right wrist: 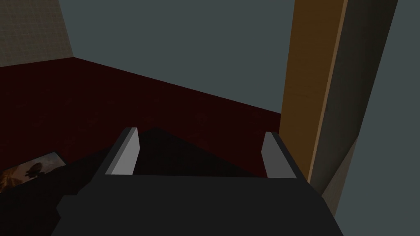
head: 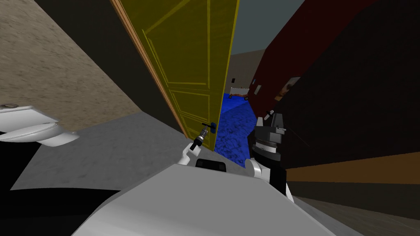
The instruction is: Push the door open
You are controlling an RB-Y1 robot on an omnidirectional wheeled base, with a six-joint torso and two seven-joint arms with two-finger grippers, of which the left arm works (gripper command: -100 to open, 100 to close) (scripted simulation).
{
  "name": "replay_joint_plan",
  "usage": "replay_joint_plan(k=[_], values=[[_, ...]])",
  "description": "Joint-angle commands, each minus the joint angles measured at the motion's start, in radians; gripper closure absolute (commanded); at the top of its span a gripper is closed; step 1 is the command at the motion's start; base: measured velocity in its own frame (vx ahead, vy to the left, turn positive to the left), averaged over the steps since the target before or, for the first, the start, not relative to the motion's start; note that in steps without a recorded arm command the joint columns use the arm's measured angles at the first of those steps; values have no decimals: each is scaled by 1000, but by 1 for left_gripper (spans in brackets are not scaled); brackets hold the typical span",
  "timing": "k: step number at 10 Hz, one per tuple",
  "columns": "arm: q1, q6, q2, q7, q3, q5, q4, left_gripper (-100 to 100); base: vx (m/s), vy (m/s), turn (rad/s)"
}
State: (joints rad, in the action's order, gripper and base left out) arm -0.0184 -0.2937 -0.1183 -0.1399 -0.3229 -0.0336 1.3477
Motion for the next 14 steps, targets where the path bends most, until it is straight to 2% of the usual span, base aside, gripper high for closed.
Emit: replay_joint_plan(k=[1, 4, 5, 10, 14], values=[[8, -5, 6, 3, 7, 1, -13, -100, 194, -92, -36], [14, -8, 10, 4, 12, 1, -23, -100, 156, -49, -17], [14, -8, 10, 4, 12, 1, -23, 100, -15, 1, 9], [14, -8, 10, 4, 12, 1, -23, 100, -10, 3, -5], [24, -4, 11, 15, 52, 5, -35, 100, 136, -68, 39]])
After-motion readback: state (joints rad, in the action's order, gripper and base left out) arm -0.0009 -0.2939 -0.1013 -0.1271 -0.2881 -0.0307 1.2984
